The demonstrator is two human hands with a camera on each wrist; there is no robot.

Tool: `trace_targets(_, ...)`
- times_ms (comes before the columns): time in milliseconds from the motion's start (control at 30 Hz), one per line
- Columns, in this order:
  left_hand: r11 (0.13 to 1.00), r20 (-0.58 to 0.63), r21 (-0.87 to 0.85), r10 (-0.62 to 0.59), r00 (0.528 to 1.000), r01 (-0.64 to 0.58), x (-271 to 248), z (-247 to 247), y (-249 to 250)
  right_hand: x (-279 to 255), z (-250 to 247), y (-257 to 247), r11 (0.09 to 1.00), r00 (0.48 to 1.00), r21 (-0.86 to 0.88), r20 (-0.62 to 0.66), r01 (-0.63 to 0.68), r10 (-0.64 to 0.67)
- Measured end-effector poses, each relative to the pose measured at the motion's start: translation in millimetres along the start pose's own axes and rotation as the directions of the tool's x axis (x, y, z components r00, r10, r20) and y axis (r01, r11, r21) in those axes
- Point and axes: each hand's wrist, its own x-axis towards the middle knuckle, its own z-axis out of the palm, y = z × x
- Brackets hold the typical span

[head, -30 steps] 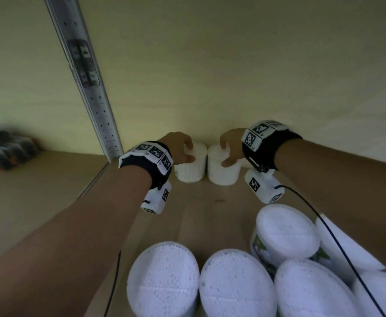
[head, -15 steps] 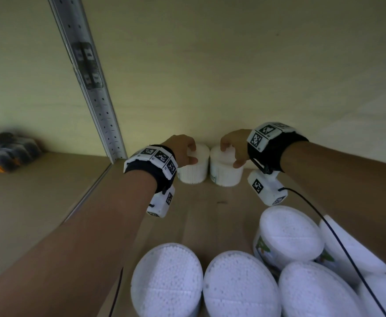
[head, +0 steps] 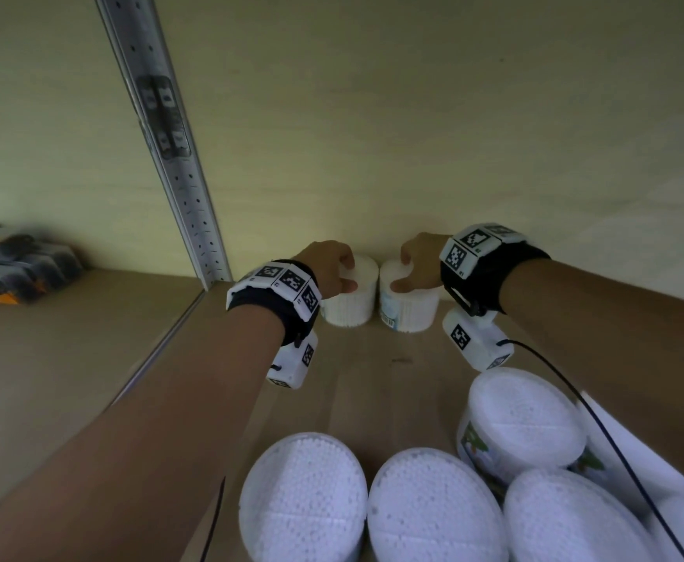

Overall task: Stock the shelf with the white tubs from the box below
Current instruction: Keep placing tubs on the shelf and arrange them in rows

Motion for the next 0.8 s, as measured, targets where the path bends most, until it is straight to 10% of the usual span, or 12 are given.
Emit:
trace_targets(567,1.0,0.0,-0.02,-0.002,1.0,0.002,-1,1,1,-10,-16,10,0.987,0.98,0.058,0.124,0.146,-0.153)
trace_targets(800,1.0,0.001,-0.019,0.002,1.0,-0.002,-3,2,2,-3,-8,7,0.988,0.992,0.15,-0.119,-0.028,0.046)
